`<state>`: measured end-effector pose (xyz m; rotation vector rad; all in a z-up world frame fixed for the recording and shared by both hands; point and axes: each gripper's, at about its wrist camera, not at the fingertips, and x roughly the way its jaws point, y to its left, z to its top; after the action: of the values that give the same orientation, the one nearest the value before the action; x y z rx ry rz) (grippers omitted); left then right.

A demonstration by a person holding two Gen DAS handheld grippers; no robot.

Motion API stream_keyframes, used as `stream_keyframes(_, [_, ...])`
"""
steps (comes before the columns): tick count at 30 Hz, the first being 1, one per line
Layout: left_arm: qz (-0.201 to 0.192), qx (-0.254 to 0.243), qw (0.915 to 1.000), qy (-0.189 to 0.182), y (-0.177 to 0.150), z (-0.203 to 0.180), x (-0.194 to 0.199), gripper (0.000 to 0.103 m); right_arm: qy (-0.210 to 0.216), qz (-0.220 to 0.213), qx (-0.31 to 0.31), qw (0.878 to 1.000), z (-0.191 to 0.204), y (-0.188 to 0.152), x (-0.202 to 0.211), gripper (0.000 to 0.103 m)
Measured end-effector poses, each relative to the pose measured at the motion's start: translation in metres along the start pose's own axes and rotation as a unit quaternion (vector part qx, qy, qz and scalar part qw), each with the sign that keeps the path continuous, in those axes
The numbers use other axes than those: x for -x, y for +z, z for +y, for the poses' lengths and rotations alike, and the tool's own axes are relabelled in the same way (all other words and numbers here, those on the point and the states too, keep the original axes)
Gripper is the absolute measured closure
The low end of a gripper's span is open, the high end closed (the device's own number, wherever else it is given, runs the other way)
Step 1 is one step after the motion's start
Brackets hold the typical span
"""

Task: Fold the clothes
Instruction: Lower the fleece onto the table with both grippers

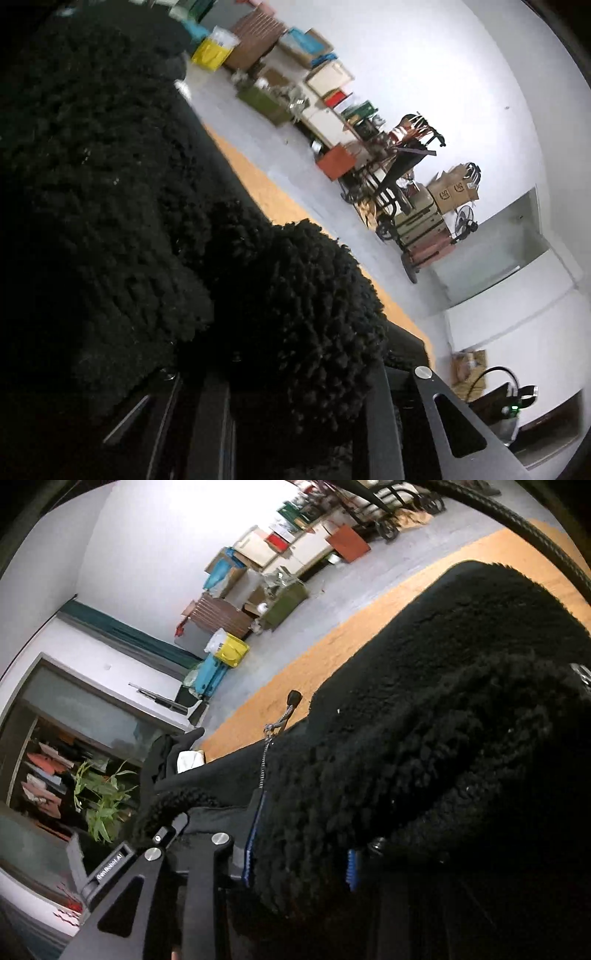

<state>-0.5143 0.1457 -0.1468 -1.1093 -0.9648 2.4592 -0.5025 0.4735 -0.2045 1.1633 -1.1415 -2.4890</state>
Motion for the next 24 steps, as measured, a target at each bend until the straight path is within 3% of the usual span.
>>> stream_keyframes(9, [0.001,0.017,0.9996,-0.022,-0.003,0.014,0.002,0.083,0.013,-0.015,0.006,1.0,0.002,0.005,-0.011,0.063])
stream_keyframes(11, [0.001,0.021,0.9993,-0.033,0.002,0.009,-0.002,0.082,0.025,-0.016,0.005,1.0,0.001,0.005,-0.011,0.058])
stream_keyframes(13, [0.002,0.023,0.9991,-0.036,0.003,0.006,-0.002,0.082,0.045,-0.015,0.009,0.999,0.002,0.004,-0.011,0.042])
stream_keyframes(15, [0.022,0.021,0.9994,-0.017,0.005,0.0,-0.003,0.08,0.06,-0.01,0.019,0.998,0.004,0.004,-0.012,0.03])
stream_keyframes(17, [0.055,0.026,0.9981,0.002,0.007,-0.007,0.002,0.076,0.062,-0.005,0.026,0.998,0.006,0.005,-0.013,0.027])
stream_keyframes(20, [0.109,0.05,0.9928,0.007,0.002,-0.014,0.028,0.058,0.068,-0.003,0.029,0.997,0.007,0.005,-0.013,0.026])
stream_keyframes(22, [0.15,0.001,0.9882,0.03,-0.006,-0.028,0.042,0.052,0.073,-0.003,0.032,0.997,0.007,0.004,-0.012,0.025])
stream_keyframes(24, [0.165,-0.076,0.9816,0.057,-0.014,-0.045,0.056,0.045,0.072,-0.006,0.041,0.997,0.011,0.001,-0.011,0.025])
